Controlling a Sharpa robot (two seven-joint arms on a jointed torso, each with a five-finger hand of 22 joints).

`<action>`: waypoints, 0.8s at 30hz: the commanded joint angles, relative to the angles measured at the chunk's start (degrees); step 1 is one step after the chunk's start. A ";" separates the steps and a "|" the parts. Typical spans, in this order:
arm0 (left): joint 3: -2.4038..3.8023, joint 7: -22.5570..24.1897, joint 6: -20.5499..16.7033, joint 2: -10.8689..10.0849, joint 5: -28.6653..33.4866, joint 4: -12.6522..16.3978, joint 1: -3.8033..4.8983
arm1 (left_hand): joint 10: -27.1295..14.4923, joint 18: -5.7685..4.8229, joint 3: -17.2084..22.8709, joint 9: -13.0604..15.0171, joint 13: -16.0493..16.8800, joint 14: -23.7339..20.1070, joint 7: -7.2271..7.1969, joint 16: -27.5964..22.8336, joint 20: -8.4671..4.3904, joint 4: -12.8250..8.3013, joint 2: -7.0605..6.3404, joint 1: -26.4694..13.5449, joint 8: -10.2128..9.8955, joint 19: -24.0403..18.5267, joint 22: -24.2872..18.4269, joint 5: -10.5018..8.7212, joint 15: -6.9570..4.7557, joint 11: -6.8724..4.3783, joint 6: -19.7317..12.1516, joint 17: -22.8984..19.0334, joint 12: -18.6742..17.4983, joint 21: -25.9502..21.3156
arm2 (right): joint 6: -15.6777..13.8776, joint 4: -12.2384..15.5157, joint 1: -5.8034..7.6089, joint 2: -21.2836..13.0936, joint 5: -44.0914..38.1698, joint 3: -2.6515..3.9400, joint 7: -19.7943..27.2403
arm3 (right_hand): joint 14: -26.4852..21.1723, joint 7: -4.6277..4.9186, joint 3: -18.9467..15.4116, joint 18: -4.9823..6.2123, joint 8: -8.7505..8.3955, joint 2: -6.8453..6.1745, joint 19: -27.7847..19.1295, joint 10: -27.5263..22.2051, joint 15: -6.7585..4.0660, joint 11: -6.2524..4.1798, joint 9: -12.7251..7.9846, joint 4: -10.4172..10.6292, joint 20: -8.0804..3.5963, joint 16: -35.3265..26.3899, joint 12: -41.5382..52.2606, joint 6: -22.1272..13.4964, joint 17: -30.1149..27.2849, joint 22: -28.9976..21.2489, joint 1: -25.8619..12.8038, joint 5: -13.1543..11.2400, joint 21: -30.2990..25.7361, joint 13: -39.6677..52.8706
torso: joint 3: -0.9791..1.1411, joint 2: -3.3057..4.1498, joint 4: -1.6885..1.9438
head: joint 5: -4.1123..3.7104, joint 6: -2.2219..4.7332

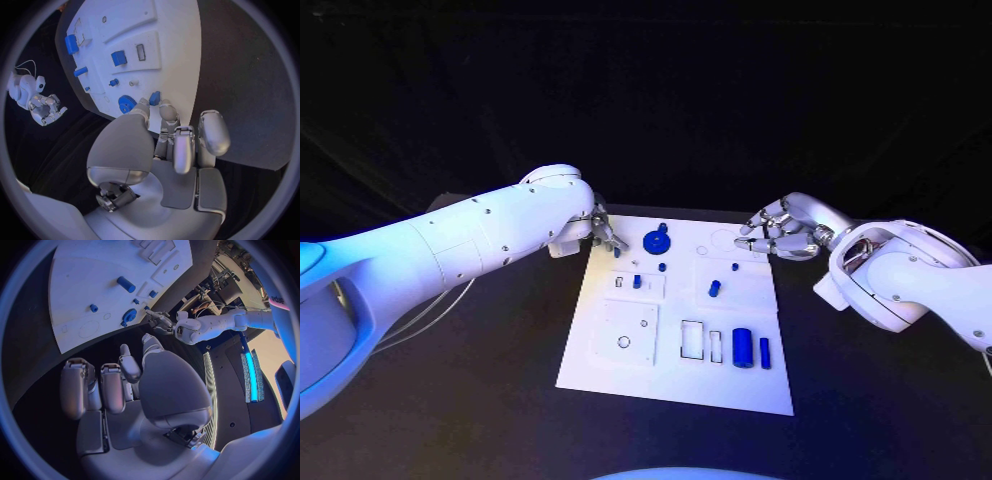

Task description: Assemble the parts on the task board

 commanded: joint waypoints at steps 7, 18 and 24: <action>0.01 0.97 0.20 0.23 1.37 0.05 0.00 | 0.26 -0.36 1.28 -0.87 -0.16 5.14 -0.30 -0.23 -0.04 -1.32 2.49 3.73 -0.27 0.32 0.33 0.20 0.01 -0.23 0.79 12.22 0.23 0.42 | 0.34 0.05 -0.03 0.07 -0.48 0.00 0.44 | 2.78 -0.08 -0.39 0.88 0.31 -0.46 -0.31 -0.17 -0.19 -0.01 0.06 0.10 0.16 -0.26 -0.19 -0.29 0.75 7.36 0.00 0.21 -0.19 0.03 | 0.01 0.00 -0.03 | -0.05 -0.14; 0.01 2.42 0.14 0.03 2.24 0.24 -0.01 | -0.01 -0.49 11.00 -2.48 -1.68 5.15 -0.65 -0.23 -0.31 -5.79 4.71 11.96 -0.53 0.47 1.07 0.34 -0.51 -0.68 0.67 12.24 -1.46 0.79 | 0.34 0.03 -0.03 0.09 -0.48 0.00 0.38 | 2.75 -0.08 -0.41 0.88 0.34 -0.41 -0.30 -0.19 -0.20 -0.02 0.09 0.10 0.16 -0.35 -0.21 -0.28 0.60 7.37 0.02 0.25 -0.18 0.00 | 0.01 -0.02 0.02 | -0.12 -0.25; 0.01 2.54 -0.79 -0.66 3.39 1.04 -0.02 | 0.91 -0.55 18.26 -2.45 -1.84 5.15 -0.68 -0.23 -0.26 -6.98 2.70 11.35 0.53 0.59 1.52 0.28 -0.41 -0.80 0.89 12.25 -1.60 1.03 | 0.27 0.04 -0.03 0.10 -0.48 0.00 0.42 | 2.74 -0.08 -0.41 0.90 0.35 -0.39 -0.33 -0.17 -0.20 -0.02 0.09 0.11 0.16 -0.38 -0.19 -0.29 0.56 7.33 0.02 0.27 -0.25 0.01 | 0.04 -0.07 0.04 | -0.02 -0.23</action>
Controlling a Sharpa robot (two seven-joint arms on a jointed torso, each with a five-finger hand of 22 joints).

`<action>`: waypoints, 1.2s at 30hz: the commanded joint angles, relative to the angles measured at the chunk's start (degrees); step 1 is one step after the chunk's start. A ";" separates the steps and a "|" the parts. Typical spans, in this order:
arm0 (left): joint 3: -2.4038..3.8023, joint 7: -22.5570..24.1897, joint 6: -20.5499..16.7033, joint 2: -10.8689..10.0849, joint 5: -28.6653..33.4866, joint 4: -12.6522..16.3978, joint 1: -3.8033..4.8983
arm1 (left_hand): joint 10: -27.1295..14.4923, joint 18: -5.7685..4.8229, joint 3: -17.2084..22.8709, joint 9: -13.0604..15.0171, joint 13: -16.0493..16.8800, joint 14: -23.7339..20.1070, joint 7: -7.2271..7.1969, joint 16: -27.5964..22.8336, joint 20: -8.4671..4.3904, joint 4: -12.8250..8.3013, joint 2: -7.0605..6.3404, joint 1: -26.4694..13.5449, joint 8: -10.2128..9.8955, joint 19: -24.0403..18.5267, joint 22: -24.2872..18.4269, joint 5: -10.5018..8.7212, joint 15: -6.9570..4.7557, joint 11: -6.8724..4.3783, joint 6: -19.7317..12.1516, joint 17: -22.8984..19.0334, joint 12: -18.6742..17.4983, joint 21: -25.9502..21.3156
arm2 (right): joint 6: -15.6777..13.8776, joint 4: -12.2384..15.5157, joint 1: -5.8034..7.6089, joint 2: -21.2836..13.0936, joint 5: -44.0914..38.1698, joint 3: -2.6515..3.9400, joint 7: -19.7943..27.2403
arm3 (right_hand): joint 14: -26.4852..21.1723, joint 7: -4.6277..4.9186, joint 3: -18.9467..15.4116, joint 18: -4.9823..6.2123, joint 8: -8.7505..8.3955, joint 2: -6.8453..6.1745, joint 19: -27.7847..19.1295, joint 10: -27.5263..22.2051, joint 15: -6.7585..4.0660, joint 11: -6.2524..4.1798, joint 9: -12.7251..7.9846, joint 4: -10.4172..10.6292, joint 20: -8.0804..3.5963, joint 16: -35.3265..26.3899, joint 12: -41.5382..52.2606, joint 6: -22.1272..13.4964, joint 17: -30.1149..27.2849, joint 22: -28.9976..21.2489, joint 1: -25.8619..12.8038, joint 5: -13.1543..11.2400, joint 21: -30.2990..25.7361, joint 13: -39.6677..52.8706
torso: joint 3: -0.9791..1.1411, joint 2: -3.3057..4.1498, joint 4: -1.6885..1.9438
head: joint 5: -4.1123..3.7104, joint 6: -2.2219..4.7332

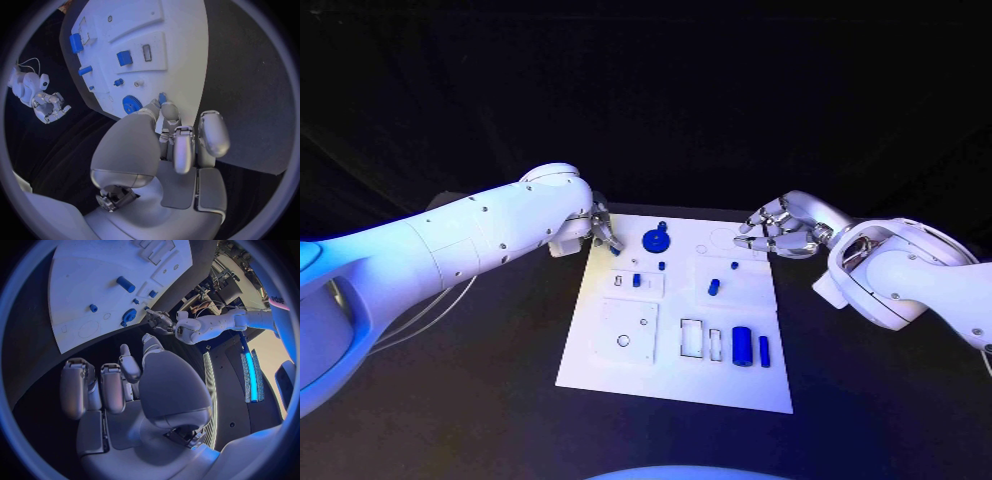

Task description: Assemble the parts on the task board

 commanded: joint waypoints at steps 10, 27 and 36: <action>0.24 -0.39 -5.11 -4.15 2.72 7.19 0.06 | 1.89 -0.61 14.63 0.90 0.33 5.17 -0.40 -0.20 -0.15 -5.58 -4.34 -3.74 3.53 0.61 0.63 -0.08 -0.62 -0.15 0.40 12.33 0.20 0.48 | 0.21 0.07 -0.02 -0.06 -0.48 0.00 0.40 | 2.73 -0.08 -0.27 0.92 0.35 -0.39 -0.38 -0.19 -0.20 -0.02 0.07 -0.05 0.15 -0.40 -0.21 -0.29 0.54 7.29 0.02 0.29 -0.34 -0.01 | 0.09 -0.12 0.12 | 0.38 0.20; 0.37 -0.40 -10.70 -11.19 1.60 18.49 -1.20 | 4.91 -0.96 18.75 1.89 4.03 5.22 -1.30 -0.10 -0.49 -6.97 -7.22 -6.81 5.82 1.57 2.38 0.00 -1.10 -0.85 1.63 12.45 3.65 1.40 | 0.26 0.06 -0.02 -0.18 -0.48 0.00 0.38 | 2.73 -0.08 -0.27 0.92 0.35 -0.39 -0.38 -0.19 -0.20 -0.02 0.07 -0.05 0.15 -0.40 -0.21 -0.29 0.54 7.29 0.02 0.29 -0.34 -0.01 | 0.03 -0.16 0.30 | 0.89 -0.10; 0.23 0.16 -13.09 -12.12 -0.70 20.48 -3.98 | 5.43 -1.02 19.26 2.10 4.51 5.24 -1.53 -0.08 -0.62 -7.06 -7.63 -7.34 6.23 1.75 2.72 0.00 -1.25 -1.05 1.92 12.48 4.10 1.59 | 0.27 0.07 -0.02 -0.19 -0.48 0.00 0.47 | 2.71 -0.09 -0.33 0.93 0.38 -0.37 -0.41 -0.21 -0.20 -0.02 0.10 -0.02 0.15 -0.47 -0.23 -0.29 0.46 7.26 -0.01 0.32 -0.40 -0.05 | -0.10 -0.18 0.32 | 0.84 -0.32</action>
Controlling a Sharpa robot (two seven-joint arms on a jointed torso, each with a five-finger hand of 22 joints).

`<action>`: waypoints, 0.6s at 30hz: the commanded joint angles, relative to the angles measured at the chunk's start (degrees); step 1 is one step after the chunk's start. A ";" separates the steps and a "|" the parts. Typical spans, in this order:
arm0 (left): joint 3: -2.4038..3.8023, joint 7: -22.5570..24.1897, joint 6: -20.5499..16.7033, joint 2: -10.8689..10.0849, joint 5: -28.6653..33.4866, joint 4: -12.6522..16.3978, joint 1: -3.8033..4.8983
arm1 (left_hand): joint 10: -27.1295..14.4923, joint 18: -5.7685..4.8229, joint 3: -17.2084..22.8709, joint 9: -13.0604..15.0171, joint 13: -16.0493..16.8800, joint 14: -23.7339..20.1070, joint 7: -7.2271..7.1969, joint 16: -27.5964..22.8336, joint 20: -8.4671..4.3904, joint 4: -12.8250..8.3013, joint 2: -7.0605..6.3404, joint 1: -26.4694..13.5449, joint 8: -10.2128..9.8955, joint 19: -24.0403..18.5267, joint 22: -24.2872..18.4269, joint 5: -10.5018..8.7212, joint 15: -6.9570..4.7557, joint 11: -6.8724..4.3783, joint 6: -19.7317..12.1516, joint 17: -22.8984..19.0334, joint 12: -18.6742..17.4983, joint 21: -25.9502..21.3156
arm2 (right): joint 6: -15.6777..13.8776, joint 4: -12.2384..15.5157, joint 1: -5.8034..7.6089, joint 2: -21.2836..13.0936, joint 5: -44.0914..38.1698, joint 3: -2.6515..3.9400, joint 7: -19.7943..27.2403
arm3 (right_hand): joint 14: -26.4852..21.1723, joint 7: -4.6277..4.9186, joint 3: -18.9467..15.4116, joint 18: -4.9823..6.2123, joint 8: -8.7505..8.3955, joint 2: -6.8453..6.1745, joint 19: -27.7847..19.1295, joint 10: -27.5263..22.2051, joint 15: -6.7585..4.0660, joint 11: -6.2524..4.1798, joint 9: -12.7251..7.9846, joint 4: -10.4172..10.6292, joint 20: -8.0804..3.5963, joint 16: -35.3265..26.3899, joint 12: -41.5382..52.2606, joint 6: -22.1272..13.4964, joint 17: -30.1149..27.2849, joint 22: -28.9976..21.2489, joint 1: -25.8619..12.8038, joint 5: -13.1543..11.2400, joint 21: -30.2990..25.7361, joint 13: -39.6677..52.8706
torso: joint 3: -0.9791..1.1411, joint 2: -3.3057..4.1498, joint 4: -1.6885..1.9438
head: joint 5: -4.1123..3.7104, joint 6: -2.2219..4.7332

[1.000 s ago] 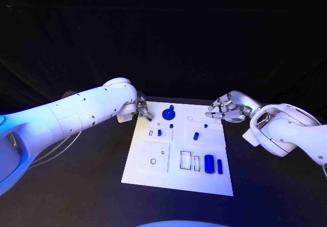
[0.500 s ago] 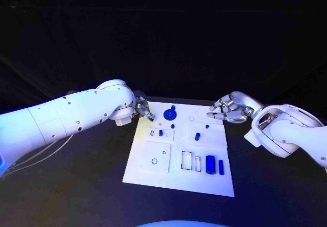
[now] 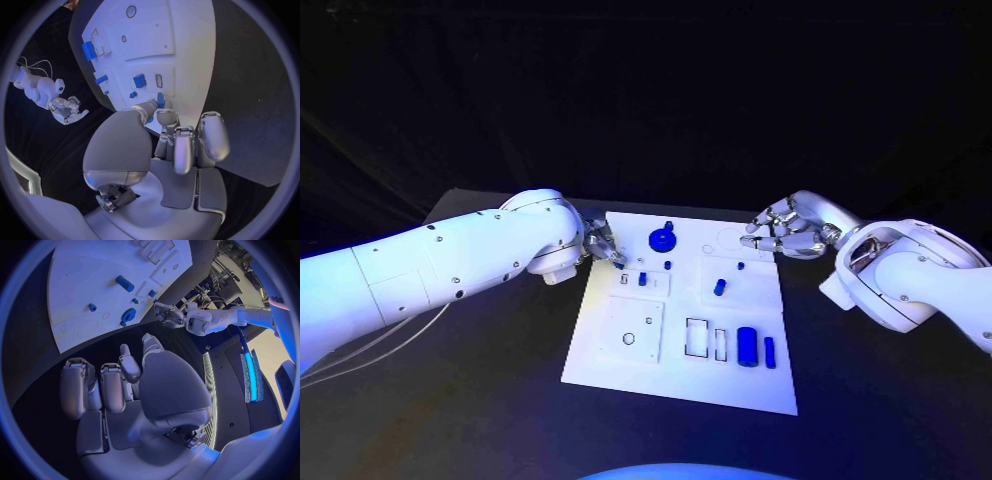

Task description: Assemble the parts on the task board

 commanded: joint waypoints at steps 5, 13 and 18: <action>0.04 0.94 -3.10 -0.41 -2.32 1.57 -1.22 | 0.57 -1.03 5.74 2.18 -0.11 5.25 -1.68 -0.06 -0.18 -5.08 -0.40 -0.78 0.79 0.49 0.28 0.04 -0.55 -0.20 2.17 12.53 0.21 0.46 | 0.30 0.01 -0.03 -0.05 -0.48 0.00 0.51 | 2.71 -0.09 -0.34 0.93 0.38 -0.37 -0.41 -0.21 -0.20 -0.02 0.05 -0.02 0.15 -0.25 -0.24 -0.29 0.47 7.23 -0.01 0.33 -0.19 -0.05 | 0.03 0.01 -0.08 | 0.00 -0.04; 0.04 0.66 -2.61 -0.59 -2.57 2.65 -1.67 | 0.83 -1.03 6.00 2.38 -0.04 5.25 -1.81 -0.06 -0.25 -5.11 -0.50 -1.05 1.10 0.52 0.31 0.05 -0.64 -0.32 2.38 12.52 0.30 0.48 | 0.35 -0.02 -0.04 -0.02 -0.48 -0.01 0.54 | 2.71 -0.09 -0.34 0.93 0.38 -0.37 -0.41 -0.21 -0.20 -0.02 0.05 -0.02 0.15 -0.25 -0.24 -0.29 0.47 7.23 -0.01 0.33 -0.19 -0.05 | 0.03 0.07 -0.06 | 0.05 -0.13; 0.04 0.10 -1.55 -0.63 -2.70 2.94 -1.73 | 0.85 -1.03 6.04 2.43 -0.14 5.26 -1.83 -0.06 -0.27 -5.10 -0.54 -1.14 1.17 0.52 0.31 0.04 -0.66 -0.34 2.41 12.53 0.23 0.48 | 0.39 -0.03 -0.04 -0.06 -0.48 -0.01 0.52 | 2.71 -0.09 -0.34 0.93 0.38 -0.37 -0.41 -0.21 -0.20 -0.02 0.05 -0.02 0.15 -0.25 -0.24 -0.29 0.47 7.23 -0.01 0.33 -0.19 -0.05 | 0.06 0.06 -0.10 | 0.06 -0.22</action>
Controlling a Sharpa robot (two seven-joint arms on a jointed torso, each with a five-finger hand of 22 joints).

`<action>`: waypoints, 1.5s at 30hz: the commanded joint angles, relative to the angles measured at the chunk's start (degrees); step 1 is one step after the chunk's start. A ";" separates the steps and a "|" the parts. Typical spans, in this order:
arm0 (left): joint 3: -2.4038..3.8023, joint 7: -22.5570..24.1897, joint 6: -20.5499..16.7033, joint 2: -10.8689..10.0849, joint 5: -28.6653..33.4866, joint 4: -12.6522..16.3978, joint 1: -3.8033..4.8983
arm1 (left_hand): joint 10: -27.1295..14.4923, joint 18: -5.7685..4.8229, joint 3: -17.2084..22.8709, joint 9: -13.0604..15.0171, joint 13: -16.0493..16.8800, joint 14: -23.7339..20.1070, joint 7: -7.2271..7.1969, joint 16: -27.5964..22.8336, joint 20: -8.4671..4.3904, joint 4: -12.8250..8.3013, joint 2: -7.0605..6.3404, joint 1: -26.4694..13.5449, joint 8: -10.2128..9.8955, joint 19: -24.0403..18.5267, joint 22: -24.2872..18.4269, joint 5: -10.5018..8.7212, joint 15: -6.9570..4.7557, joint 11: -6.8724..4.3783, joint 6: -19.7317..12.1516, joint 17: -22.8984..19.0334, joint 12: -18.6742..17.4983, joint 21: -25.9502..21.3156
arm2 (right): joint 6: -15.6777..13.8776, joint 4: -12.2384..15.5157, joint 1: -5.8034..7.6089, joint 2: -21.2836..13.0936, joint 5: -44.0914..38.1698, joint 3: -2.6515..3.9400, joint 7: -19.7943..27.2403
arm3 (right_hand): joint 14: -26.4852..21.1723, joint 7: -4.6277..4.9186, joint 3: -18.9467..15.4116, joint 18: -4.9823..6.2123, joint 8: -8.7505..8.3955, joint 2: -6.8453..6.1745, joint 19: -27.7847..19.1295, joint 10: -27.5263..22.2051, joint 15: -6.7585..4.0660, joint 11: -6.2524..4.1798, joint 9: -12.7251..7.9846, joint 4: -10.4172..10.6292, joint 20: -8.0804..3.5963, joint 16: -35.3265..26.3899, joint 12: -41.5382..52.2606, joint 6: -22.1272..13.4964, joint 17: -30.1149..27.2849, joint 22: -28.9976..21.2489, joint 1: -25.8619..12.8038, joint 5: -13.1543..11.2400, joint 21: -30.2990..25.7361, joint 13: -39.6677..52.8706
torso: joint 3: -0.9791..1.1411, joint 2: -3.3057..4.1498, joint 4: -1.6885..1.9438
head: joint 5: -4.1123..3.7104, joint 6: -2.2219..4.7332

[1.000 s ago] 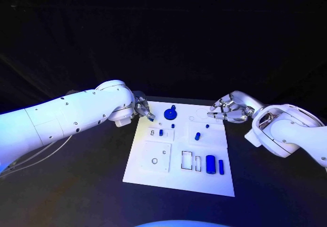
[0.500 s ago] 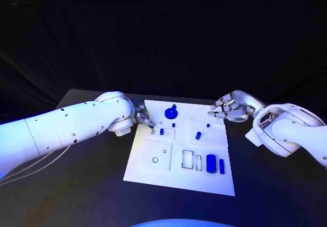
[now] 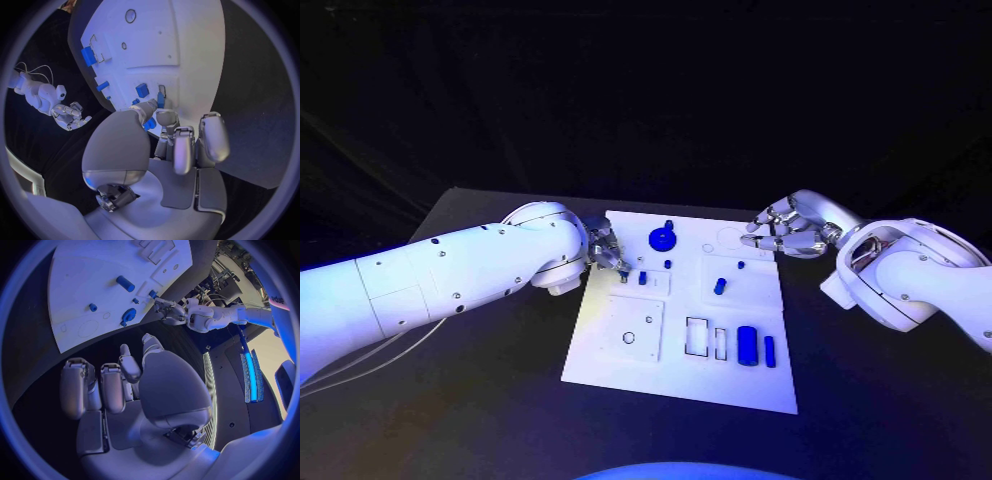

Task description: Assemble the parts on the task board

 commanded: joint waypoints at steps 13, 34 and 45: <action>0.03 -1.42 3.19 0.18 -2.54 0.46 -0.13 | 0.66 -1.00 3.73 2.79 -0.03 5.23 -1.99 -0.06 -0.19 -3.21 0.29 -0.67 0.64 0.28 -0.12 0.38 -0.37 -0.05 2.53 12.53 0.30 0.19 | 0.44 0.01 -0.03 -0.06 -0.48 0.00 0.45 | 2.71 -0.09 -0.34 0.93 0.38 -0.37 -0.41 -0.22 -0.20 -0.03 0.06 -0.02 0.15 -0.25 -0.24 -0.30 0.42 7.24 -0.01 0.33 -0.19 -0.05 | 0.03 -0.02 -0.02 | 0.05 -0.20; 0.02 -2.37 5.92 -0.05 -2.88 0.90 -0.16 | 0.76 -1.02 3.79 3.18 -0.24 5.23 -2.18 -0.07 -0.29 -3.11 0.07 -1.17 1.15 0.34 -0.02 0.37 -0.47 -0.19 2.72 12.53 0.13 0.23 | 0.84 -0.26 -0.04 0.10 -0.43 -0.01 0.37 | 2.70 -0.10 -0.42 0.96 0.44 -0.32 -0.45 -0.23 -0.21 -0.03 0.12 0.00 0.15 -0.30 -0.26 -0.30 0.37 7.19 -0.02 0.38 -0.30 -0.09 | 0.00 -0.01 -0.01 | 0.43 -0.46; 0.02 -2.60 6.44 0.09 -2.56 0.91 -0.16 | 0.97 -1.03 3.22 3.57 -0.27 5.23 -2.35 -0.07 -0.39 -2.36 -0.49 -2.61 1.58 0.37 0.02 0.36 -0.56 -0.30 2.81 12.53 0.12 0.24 | 0.81 -0.25 -0.04 0.13 -0.42 -0.01 0.36 | 2.70 -0.10 -0.42 0.96 0.44 -0.32 -0.45 -0.23 -0.21 -0.03 0.12 0.00 0.15 -0.30 -0.26 -0.30 0.37 7.19 -0.02 0.38 -0.30 -0.09 | 0.05 0.07 -0.07 | 0.28 -0.42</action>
